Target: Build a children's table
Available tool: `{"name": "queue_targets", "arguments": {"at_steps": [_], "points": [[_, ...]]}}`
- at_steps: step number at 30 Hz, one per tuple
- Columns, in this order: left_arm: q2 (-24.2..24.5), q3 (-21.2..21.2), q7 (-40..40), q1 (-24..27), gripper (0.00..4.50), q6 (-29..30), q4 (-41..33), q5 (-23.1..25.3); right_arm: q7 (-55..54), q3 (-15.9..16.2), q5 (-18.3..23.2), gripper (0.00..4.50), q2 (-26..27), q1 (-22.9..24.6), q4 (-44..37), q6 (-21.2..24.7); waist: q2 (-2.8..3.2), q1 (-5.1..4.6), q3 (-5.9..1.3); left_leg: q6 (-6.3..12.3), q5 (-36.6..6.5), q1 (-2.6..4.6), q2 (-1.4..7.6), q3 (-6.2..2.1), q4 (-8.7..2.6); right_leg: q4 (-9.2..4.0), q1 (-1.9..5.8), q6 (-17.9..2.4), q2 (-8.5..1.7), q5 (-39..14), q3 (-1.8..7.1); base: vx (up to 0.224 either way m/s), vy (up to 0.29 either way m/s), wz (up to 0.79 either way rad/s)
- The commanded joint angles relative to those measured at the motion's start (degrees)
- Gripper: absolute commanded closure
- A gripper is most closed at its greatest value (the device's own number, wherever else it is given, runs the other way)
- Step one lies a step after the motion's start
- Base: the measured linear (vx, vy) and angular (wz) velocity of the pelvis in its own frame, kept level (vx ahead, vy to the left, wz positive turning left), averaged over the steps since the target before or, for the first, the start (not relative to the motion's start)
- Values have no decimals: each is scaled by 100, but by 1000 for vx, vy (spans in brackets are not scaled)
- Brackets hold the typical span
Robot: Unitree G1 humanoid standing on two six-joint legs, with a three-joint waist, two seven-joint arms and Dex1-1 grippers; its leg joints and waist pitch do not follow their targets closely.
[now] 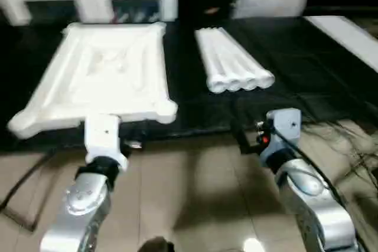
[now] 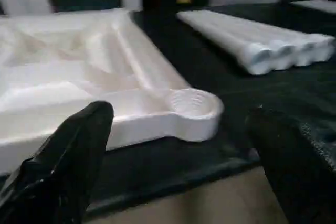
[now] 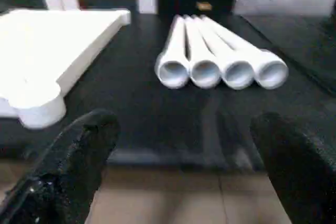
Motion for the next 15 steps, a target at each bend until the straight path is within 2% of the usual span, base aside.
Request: {"name": "queue_targets", "arguments": {"at_steps": [1, 2, 3, 4, 5, 6, 7, 8, 9, 10, 11, 12, 13, 14, 15], "points": [[-38, -80, 39, 91, 2, 33, 3, 109, 93, -21, -15, 0, -72, -133, -56, 16, -352, 10, -609, -849, -2094, 366, 561, -239, -38, -982, -197, -365, -932, -3735, 633, -46, -60, 3], [-38, -80, 39, 91, 2, 33, 3, 109, 93, -21, -15, 0, -72, -133, -56, 16, -234, -37, -387, -245, -819, 461, 629, -280, 737, -1692, -435, -785, -1483, -4509, 854, 0, 0, 0], [-56, -80, 45, 77, 2, 31, 27, 107, 111, -12, -19, 0, -87, -132, -65, 14, -206, 11, -177, 180, 231, -206, 644, -182, 663, -1722, 220, -1144, -1356, -4467, 879, 0, 0, 0], [-92, -87, 56, 31, 2, 17, 79, 130, 50, -27, -44, 0, -98, -142, -64, -3, -34, 39, -59, -75, 57, 101, 912, -346, 556, -1599, 150, -1262, -1143, -3927, 451, -13, 32, -21], [-105, -93, 62, 15, 2, 10, 97, 145, 30, -44, -43, 0, -91, -145, -58, -11, 27, -49, -74, -331, -685, 325, 1002, -467, 357, -1423, 137, -1077, -859, -3540, 176, 9, 77, 1], [-118, -103, 107, -10, 2, 21, 107, 191, 8, -81, -30, 0, -78, -156, -56, 3, 217, -181, -109, -742, -2142, 484, 1110, -662, -273, -967, 55, -734, -279, -2832, -101, 9, 77, 1], [-126, -109, 141, -27, 2, 32, 111, 221, 6, -111, -30, 0, -59, -158, -60, 16, 166, -281, -285, -888, -4945, 653, 1632, -1249, -1335, 124, -208, 277, 161, -131, 268, -20, 71, 8], [-173, -80, 171, -33, 2, 23, 109, 191, -1, -143, -20, 0, -43, -156, -72, 45, 320, -228, -226, -625, -4882, 635, 1593, -1313, -1372, 159, -264, 313, 117, -158, 357, 0, 0, 0], [-208, -54, 195, -32, 2, 39, 99, 197, -3, -165, -16, 0, -34, -156, -82, 71, 327, -304, -298, 38, -3713, 811, 1518, -1215, -1201, 59, -487, 297, 100, 149, 437, 0, 0, 0], [-225, -46, 206, -13, 2, 53, 88, 210, -1, -182, -7, 0, -31, -148, -92, 86, 290, -338, -304, 367, -2908, 778, 1433, -1161, -1150, -3, -507, 269, 92, 328, 447, 23, -50, -13], [-235, -38, 203, 8, 2, 46, 84, 214, 7, -189, 6, 0, -32, -146, -97, 98, 181, -323, -310, 999, -1499, 675, 1251, -1019, -1066, -197, -520, 199, 16, 701, 521, 32, -116, -15], [-236, -37, 199, 17, 2, 43, 81, 219, 10, -190, 8, 0, -33, -144, -99, 102, 107, -272, -330, 1259, -873, 626, 1159, -906, -970, -395, -522, 143, -92, 935, 620, 21, -96, -13], [-198, -60, 209, 45, 2, 1, 80, 313, 22, -186, 5, 0, -44, -143, -110, 98, -108, -92, -376, 1195, -29, 174, 793, -465, -580, -977, -252, 142, -522, 1434, 953, -3, -156, -4], [-185, -58, 203, 43, 2, -3, 89, 349, 35, -180, 17, 0, -50, -154, -112, 111, -271, 49, -471, 814, 581, 80, 618, -199, -436, -1000, -78, 770, -671, 2196, 1090, 3, -166, -6], [-203, -30, 235, 37, 2, 50, 88, 362, 35, -187, 24, 0, -54, -166, -119, 118, -364, 61, -580, 457, 879, 120, 592, -114, -559, -833, -3, 1133, -400, 3282, 948, 3, -166, -6]]}}
